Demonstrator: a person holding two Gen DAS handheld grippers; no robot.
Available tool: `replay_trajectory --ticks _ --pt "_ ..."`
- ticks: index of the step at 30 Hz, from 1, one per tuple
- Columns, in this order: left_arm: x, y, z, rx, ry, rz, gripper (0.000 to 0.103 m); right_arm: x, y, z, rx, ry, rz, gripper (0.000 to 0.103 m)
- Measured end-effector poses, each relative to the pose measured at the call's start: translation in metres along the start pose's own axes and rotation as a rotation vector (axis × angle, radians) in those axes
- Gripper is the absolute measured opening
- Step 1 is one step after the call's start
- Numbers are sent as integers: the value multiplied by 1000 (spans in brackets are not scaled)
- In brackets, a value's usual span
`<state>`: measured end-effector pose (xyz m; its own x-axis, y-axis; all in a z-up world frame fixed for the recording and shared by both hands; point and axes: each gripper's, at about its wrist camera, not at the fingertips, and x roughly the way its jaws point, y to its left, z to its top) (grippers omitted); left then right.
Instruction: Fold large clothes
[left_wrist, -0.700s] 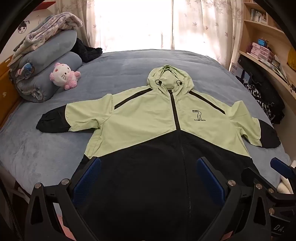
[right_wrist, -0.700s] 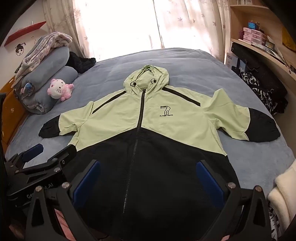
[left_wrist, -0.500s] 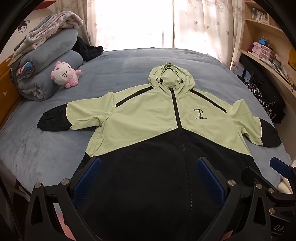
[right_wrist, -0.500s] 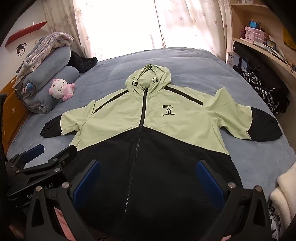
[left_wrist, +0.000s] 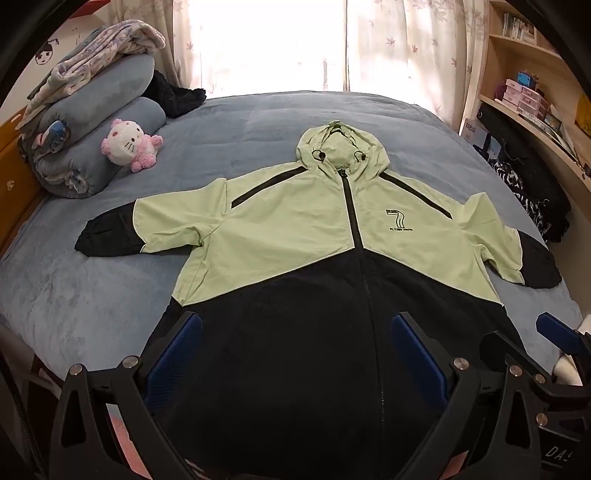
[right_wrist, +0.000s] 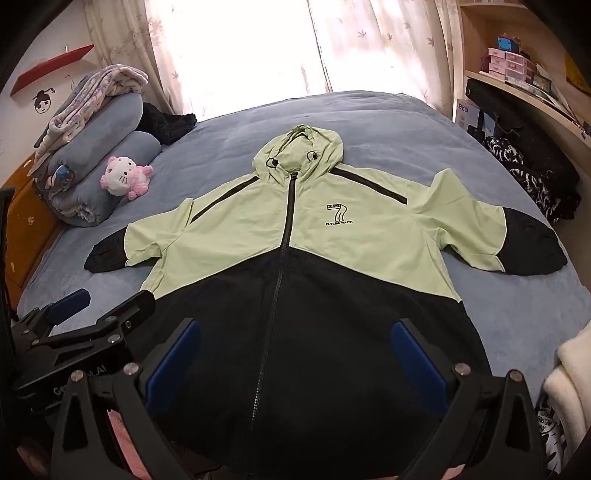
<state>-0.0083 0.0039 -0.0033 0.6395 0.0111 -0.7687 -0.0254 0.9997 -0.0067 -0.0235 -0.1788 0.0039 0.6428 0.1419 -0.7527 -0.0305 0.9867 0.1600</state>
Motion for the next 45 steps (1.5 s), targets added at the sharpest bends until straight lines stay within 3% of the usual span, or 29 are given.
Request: replay_trajectory --ticks 45 --pt "-3 -10 -3 30 4 16 98 -1 -14 -12 34 8 33 103"
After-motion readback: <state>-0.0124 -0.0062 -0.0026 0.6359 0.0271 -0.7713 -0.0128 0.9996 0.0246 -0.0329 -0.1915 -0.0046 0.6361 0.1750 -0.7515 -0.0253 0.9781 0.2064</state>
